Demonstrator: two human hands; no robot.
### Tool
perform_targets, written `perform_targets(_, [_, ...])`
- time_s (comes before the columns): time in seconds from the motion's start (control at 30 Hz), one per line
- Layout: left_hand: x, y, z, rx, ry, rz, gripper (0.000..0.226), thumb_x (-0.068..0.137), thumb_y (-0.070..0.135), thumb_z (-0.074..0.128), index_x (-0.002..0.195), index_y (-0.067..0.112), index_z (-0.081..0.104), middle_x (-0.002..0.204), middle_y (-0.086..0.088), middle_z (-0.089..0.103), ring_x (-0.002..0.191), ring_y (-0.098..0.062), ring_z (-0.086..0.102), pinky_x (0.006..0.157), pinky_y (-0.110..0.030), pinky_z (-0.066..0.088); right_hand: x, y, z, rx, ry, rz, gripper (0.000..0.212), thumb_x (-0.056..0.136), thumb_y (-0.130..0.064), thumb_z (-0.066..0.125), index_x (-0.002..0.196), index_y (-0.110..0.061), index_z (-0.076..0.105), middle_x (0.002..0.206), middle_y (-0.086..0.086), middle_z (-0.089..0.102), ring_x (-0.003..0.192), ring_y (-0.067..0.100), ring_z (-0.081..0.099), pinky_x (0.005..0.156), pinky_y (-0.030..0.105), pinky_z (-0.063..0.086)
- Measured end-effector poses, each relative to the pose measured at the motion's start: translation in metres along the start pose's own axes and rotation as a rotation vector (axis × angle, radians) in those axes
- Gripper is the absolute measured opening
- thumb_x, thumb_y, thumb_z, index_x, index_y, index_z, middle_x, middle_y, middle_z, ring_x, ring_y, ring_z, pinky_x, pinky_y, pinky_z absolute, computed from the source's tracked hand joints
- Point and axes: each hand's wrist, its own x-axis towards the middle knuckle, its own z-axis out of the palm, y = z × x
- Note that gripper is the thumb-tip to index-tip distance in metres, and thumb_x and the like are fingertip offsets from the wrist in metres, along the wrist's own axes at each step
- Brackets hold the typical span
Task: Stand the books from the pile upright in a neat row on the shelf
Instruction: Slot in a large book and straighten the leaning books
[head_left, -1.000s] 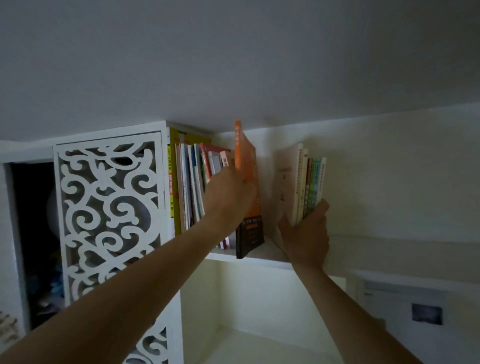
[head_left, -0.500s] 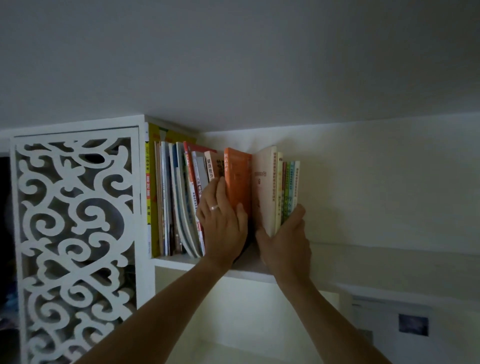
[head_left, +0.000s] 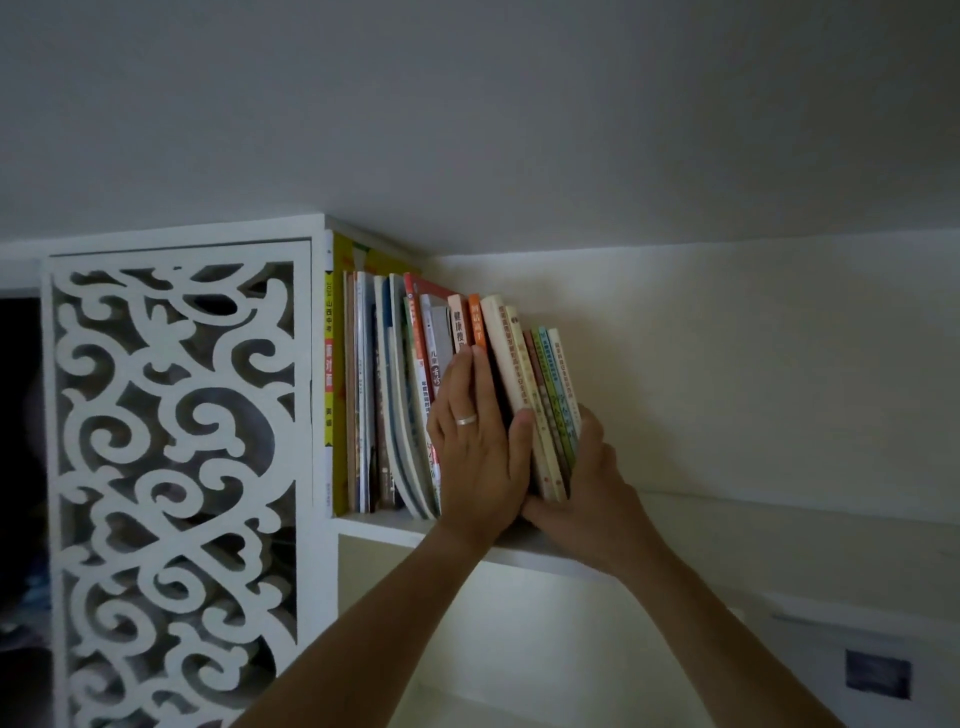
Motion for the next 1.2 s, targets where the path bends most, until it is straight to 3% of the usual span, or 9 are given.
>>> perform_targets(0.13, [0.001,-0.001,0.001,-0.04,0.044,0.018,0.061,0.107,0.031,0.031,0.161,0.004,0.026,0.168,-0.014,0.022,0.157,-0.022,0.019,0.127,-0.031,0.006,0.0,0.004,-0.011,0.201,-0.096,0.029,0.108,0.071,-0.067,0.079,0.151,-0.052,0.008,0.143,-0.012,0.043,0.129,0.015,0.05,0.098,0.041,0.055])
perform_targets(0.27, [0.002,-0.003,0.005,-0.046,0.125,0.009,0.059,0.105,0.016,0.042,0.159,-0.001,0.028,0.165,-0.02,0.023,0.155,-0.028,0.024,0.128,-0.038,0.017,-0.005,0.001,-0.02,0.201,-0.052,0.09,0.086,0.089,-0.048,0.072,0.153,-0.031,0.016,0.124,-0.014,0.043,0.11,0.009,0.05,0.071,0.007,0.039])
perform_targets(0.43, [0.0,-0.006,0.006,-0.037,0.099,0.005,0.065,0.105,0.021,0.046,0.161,0.0,0.022,0.168,-0.017,0.015,0.157,-0.024,0.016,0.129,-0.041,0.016,0.001,0.001,-0.008,0.129,0.082,0.077,0.051,0.105,-0.038,0.048,0.146,-0.023,0.023,0.139,0.0,0.05,0.108,0.013,0.053,0.059,0.002,0.042])
perform_targets(0.53, [-0.001,-0.005,0.008,0.015,0.093,0.026,0.071,0.101,0.019,0.054,0.161,-0.002,0.022,0.167,-0.021,0.015,0.157,-0.03,0.018,0.128,-0.046,0.019,0.002,0.002,-0.002,0.108,0.143,0.088,0.046,0.107,-0.035,0.044,0.144,-0.018,0.024,0.142,0.009,0.047,0.112,0.02,0.053,0.067,0.007,0.046])
perform_targets(0.7, [-0.003,-0.002,0.01,-0.03,0.099,0.0,0.066,0.101,0.011,0.049,0.16,-0.003,0.023,0.165,-0.023,0.019,0.155,-0.033,0.022,0.125,-0.049,0.026,0.001,0.0,0.0,0.094,0.209,0.113,0.04,0.107,-0.031,0.043,0.139,-0.015,0.025,0.138,0.015,0.048,0.111,0.028,0.057,0.084,0.034,0.057])
perform_targets(0.8, [-0.002,-0.001,0.003,-0.144,0.116,-0.044,0.059,0.106,0.015,0.042,0.161,0.001,0.026,0.167,-0.016,0.015,0.156,-0.027,0.02,0.125,-0.05,0.027,-0.001,0.001,-0.001,0.072,0.153,0.1,0.045,0.104,-0.039,0.044,0.141,-0.023,0.024,0.137,0.01,0.047,0.111,0.026,0.056,0.084,0.038,0.058])
perform_targets(0.9, [-0.004,-0.003,-0.002,-0.213,0.096,-0.091,0.054,0.107,0.017,0.039,0.161,0.01,0.033,0.167,-0.003,0.016,0.155,-0.022,0.023,0.127,-0.044,0.028,-0.004,-0.002,0.0,0.005,0.077,0.057,0.068,0.093,-0.067,0.047,0.145,-0.032,0.02,0.138,0.004,0.048,0.112,0.022,0.058,0.084,0.035,0.058])
perform_targets(1.07, [-0.005,-0.001,-0.008,-0.33,0.103,-0.243,0.047,0.107,0.007,0.042,0.154,0.013,0.046,0.153,0.027,0.035,0.138,0.021,0.03,0.107,-0.003,0.03,-0.005,-0.008,0.009,-0.115,0.039,0.089,0.103,0.073,-0.085,0.055,0.15,-0.032,0.01,0.142,0.004,0.044,0.119,0.025,0.058,0.091,0.041,0.059])
perform_targets(1.2, [0.001,0.002,-0.007,-0.365,0.204,-0.322,0.038,0.109,0.008,0.049,0.147,0.011,0.049,0.148,0.012,0.043,0.138,0.014,0.033,0.113,-0.006,0.03,-0.003,-0.009,0.013,-0.147,0.055,0.108,0.106,0.073,-0.081,0.061,0.15,-0.033,0.005,0.143,0.005,0.042,0.119,0.028,0.058,0.091,0.047,0.059])
